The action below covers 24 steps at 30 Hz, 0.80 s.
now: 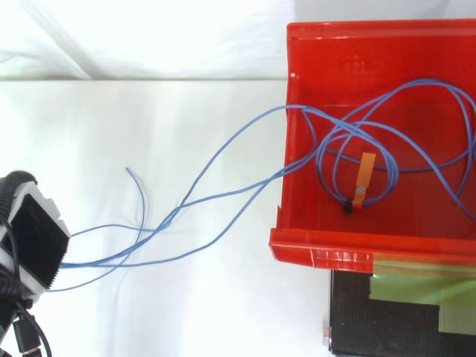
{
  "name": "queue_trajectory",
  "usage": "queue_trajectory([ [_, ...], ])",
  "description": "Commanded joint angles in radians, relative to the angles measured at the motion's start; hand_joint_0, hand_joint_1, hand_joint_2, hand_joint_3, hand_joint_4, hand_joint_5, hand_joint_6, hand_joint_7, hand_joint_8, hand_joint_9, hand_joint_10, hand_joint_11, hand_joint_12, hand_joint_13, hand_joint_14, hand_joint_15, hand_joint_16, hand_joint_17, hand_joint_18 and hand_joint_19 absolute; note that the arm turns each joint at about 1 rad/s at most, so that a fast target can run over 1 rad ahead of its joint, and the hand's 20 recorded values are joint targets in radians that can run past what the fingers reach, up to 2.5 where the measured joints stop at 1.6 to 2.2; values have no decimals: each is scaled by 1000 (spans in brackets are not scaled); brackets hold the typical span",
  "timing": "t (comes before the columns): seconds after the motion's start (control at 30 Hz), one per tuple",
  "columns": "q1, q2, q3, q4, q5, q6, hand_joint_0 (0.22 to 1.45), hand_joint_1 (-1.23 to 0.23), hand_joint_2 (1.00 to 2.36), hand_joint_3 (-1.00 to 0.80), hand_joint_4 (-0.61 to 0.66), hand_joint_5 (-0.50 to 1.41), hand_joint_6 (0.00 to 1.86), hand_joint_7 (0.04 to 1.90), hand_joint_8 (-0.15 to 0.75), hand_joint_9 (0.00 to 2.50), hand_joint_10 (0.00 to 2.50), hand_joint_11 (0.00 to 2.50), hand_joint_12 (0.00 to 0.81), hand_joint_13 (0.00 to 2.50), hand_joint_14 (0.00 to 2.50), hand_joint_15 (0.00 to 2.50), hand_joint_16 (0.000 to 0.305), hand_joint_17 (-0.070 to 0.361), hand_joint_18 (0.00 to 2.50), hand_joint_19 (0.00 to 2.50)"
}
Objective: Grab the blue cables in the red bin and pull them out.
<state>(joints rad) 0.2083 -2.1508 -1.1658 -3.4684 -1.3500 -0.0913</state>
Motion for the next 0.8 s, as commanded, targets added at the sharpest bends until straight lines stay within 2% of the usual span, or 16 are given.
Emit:
queue_trajectory([
  [0.0, 0, 0, 2, 0, 0, 0, 890, -1127, 1000, -1000, 158, 640, 1411, 265, 228, 1048, 33, 1208, 312, 1204, 1194, 1226, 41, 93, 1099, 1577],
  [0.1, 0, 0, 0, 0, 0, 0, 864, -1106, 1000, -1000, 187, 636, 1382, 268, 228, 1047, 32, 1209, 314, 1202, 1203, 1222, 42, 94, 1100, 1580],
  [0.33, 0, 0, 2, 0, 0, 0, 761, -994, 1000, -1000, 210, 678, 1160, 309, 245, 1045, 31, 1188, 327, 1186, 1284, 1144, 46, 104, 1098, 1578],
  [0.53, -1, -1, 3, 2, 2, 0, 732, -964, 1000, -1000, 222, 737, 940, 387, 252, 1047, 30, 1186, 336, 1187, 1261, 1124, 48, 108, 1096, 1556],
  [0.77, 0, -1, 3, 6, 2, -1, 703, -925, 1000, -1000, 226, 775, 785, 459, 265, 1049, 31, 1156, 352, 1198, 1206, 1117, 52, 116, 1094, 1538],
])
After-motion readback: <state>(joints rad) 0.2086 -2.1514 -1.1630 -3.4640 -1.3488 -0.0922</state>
